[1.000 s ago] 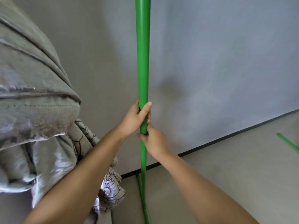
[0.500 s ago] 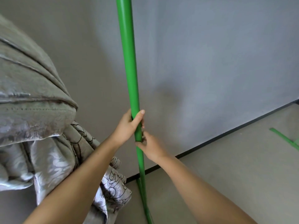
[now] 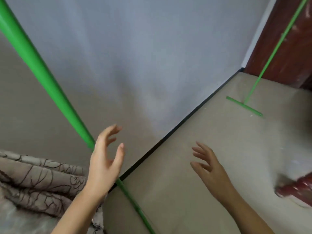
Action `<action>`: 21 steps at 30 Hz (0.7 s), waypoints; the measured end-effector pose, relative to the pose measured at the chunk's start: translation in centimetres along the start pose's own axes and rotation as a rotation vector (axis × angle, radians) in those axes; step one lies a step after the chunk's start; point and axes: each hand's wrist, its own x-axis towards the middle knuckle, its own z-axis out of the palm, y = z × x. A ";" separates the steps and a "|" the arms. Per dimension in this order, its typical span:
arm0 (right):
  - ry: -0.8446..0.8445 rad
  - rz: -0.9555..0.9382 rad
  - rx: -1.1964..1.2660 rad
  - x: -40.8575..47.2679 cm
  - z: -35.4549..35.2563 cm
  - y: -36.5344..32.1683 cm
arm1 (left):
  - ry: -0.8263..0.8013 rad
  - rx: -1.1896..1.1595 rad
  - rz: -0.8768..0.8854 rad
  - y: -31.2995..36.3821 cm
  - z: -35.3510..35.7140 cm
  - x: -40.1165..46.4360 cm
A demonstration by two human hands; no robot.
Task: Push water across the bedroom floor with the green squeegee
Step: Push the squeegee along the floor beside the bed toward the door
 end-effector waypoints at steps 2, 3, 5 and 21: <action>0.089 0.055 -0.014 -2.7 -3.1 2.3 | -0.214 -0.026 -0.112 -0.8 3.4 -1.7; 0.128 0.077 -0.012 -4.0 -4.5 3.5 | -0.280 -0.050 -0.157 -1.2 5.1 -2.6; 0.212 0.105 -0.008 -6.5 -7.3 5.6 | -0.371 -0.095 -0.225 -1.6 8.4 -4.2; 0.694 0.286 0.098 -10.3 -21.7 15.0 | -0.692 -0.197 -0.377 2.3 30.4 -4.3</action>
